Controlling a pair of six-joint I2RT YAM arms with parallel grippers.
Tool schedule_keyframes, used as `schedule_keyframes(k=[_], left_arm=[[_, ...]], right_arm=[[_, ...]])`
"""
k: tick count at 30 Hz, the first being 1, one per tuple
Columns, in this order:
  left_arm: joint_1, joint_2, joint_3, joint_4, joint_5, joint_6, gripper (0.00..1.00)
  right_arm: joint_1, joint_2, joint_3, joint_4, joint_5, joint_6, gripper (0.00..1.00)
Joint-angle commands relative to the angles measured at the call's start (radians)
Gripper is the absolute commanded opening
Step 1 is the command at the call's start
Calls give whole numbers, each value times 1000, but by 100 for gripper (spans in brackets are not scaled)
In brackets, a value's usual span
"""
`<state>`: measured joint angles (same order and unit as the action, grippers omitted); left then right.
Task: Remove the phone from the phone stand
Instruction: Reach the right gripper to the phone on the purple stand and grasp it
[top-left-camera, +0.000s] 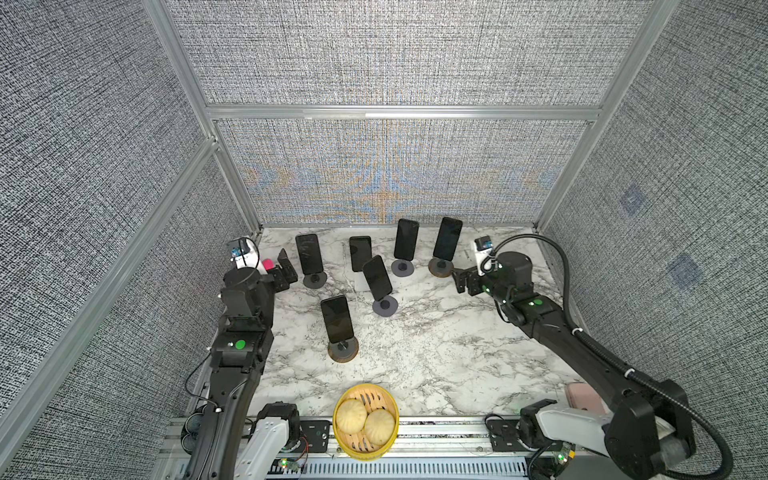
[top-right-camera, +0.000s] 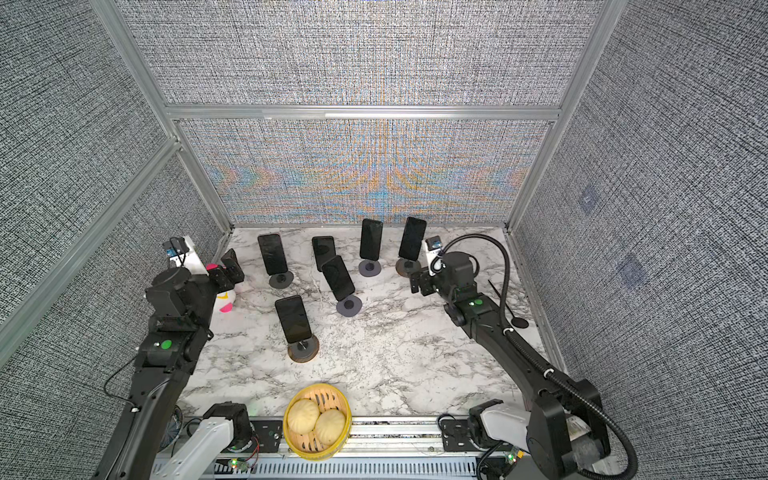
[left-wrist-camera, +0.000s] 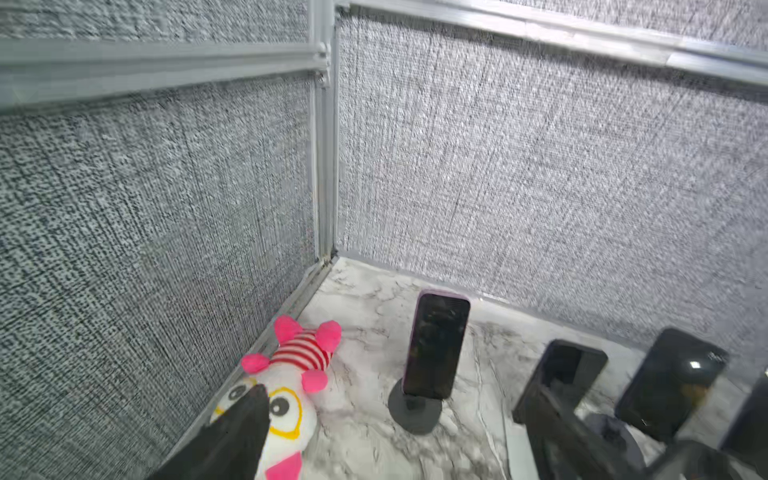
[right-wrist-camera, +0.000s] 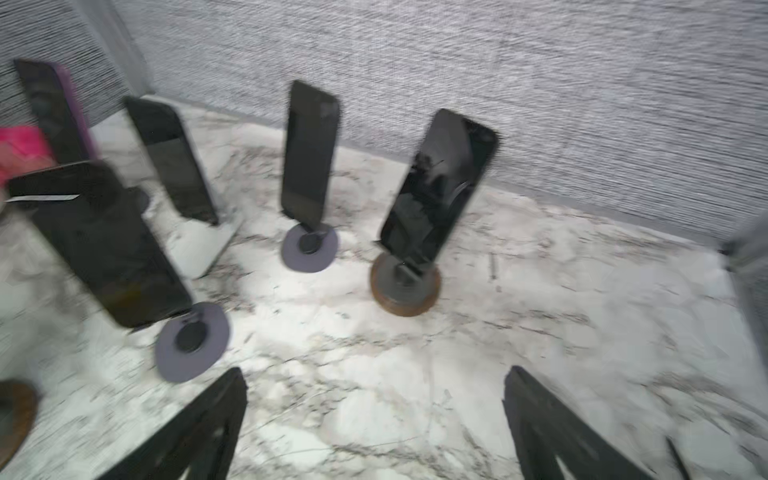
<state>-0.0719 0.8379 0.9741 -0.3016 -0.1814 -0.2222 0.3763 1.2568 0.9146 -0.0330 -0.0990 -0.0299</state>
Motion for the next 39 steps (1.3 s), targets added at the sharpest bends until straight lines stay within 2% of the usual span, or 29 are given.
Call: schedule_keyframes(k=[1,4,7,10,19,26,39], left_arm=[[-3,69,75,-248,186,65,96],[-2,132,82,-223,302,86,95],[2,127,6,-105,307,62,95],[25,124,-28,-83,330,39,94],[32,102,-55,-114,254,56,92],[46,118,-51,-119,264,50,92],[74,118,-55,-110,282,37,91]], right_arm=[[66,78,99,-151,-229,-33,97],[140,155,158,-121,-256,-45,97],[205,211,167,-33,-216,-46,98],[256,275,166,64,-174,-69,98],[301,493,167,415,-175,-70,99],[327,621,240,497,-128,-46,99],[338,717,320,528,-57,-7,99]])
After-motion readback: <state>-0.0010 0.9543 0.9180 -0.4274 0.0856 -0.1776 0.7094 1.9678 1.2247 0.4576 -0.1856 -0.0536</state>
